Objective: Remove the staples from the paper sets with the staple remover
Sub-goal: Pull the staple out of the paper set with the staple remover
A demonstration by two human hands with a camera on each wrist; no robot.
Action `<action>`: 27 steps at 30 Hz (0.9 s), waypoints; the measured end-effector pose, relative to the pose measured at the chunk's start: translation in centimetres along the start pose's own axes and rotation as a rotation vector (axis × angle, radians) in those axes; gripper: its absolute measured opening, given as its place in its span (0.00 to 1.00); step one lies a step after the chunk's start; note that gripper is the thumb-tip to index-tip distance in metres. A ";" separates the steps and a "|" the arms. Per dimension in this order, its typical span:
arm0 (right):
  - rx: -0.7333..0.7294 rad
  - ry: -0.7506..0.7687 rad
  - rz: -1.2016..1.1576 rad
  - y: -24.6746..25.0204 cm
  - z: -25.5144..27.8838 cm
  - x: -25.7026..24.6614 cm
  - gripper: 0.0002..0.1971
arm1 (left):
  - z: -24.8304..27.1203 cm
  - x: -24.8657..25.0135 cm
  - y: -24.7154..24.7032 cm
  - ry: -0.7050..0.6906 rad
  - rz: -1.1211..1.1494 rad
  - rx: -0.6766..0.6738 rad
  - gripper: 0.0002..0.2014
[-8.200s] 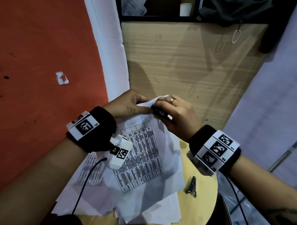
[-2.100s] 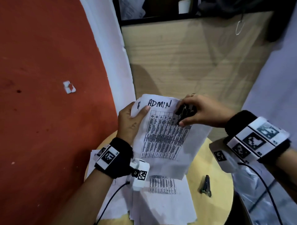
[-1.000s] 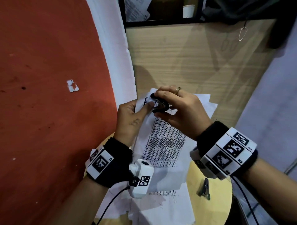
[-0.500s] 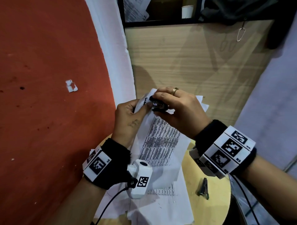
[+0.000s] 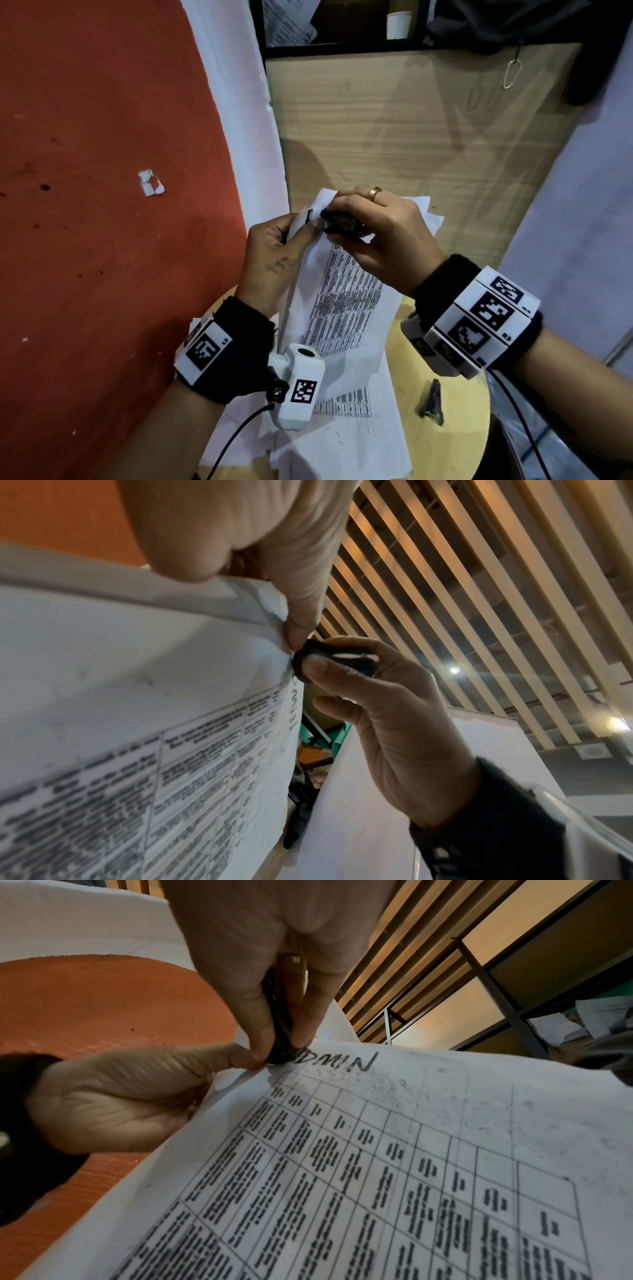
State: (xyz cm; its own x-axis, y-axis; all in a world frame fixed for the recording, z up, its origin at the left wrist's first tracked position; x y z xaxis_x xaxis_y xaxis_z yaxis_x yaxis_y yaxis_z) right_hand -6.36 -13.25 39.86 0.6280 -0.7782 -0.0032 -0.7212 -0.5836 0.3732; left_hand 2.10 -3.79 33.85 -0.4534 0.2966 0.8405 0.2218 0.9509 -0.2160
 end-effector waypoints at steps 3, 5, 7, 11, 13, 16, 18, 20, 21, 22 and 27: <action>-0.013 -0.016 -0.019 -0.1 0.0 0.3 0.11 | -0.1 -0.8 0.0 0.083 0.077 0.010 0.08; -0.023 -0.038 -0.034 -0.3 0.1 0.6 0.12 | -0.1 -1.4 -0.5 0.154 0.139 -0.020 0.06; -0.023 -0.088 -0.067 -0.3 0.3 1.1 0.12 | -0.1 -1.9 -0.9 0.189 0.168 -0.048 0.06; 0.032 -0.236 -0.207 0.3 0.7 2.3 0.13 | -0.2 -2.0 -1.2 0.208 0.209 -0.079 0.09; 0.060 -0.331 -0.284 0.4 0.9 2.9 0.14 | -0.1 -2.0 -1.5 0.213 0.218 -0.101 0.11; 0.080 -0.442 -0.353 0.3 1.4 3.8 0.15 | -0.1 -2.0 -1.2 0.176 0.156 -0.063 0.11; 0.102 -0.431 -0.323 0.4 1.4 3.8 0.15 | -0.4 -1.9 -1.0 0.065 0.044 -0.006 0.10; 0.118 -0.344 -0.219 0.4 1.2 3.2 0.13 | -0.5 -1.8 -0.8 -0.049 -0.081 0.053 0.12; 0.121 -0.292 -0.153 0.3 1.2 2.9 0.12 | -0.6 -1.9 -0.7 -0.092 -0.126 0.088 0.11; 0.126 -0.253 -0.092 0.3 1.3 2.7 0.11 | -0.7 -1.9 -0.5 -0.115 -0.157 0.127 0.11; 0.090 -0.302 0.061 0.1 3.2 4.8 0.11 | -1.9 -2.4 1.2 -0.105 -0.165 0.259 0.08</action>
State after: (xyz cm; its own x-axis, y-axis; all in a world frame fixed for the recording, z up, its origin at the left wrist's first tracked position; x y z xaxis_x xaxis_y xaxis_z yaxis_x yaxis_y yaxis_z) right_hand -4.37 -17.83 36.89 0.4775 -0.8382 -0.2636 -0.7862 -0.5415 0.2977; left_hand 5.08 -3.54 32.50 -0.5543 0.1317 0.8218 -0.0830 0.9737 -0.2120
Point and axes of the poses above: each hand's wrist, its own z-axis away from the middle knuckle, its own y-axis out of the back of the hand, x = y × z, the point moved 9 cm from there along -z, towards the middle knuckle, and after that the axes turned 9 degrees about x, right-handed, at the moved point
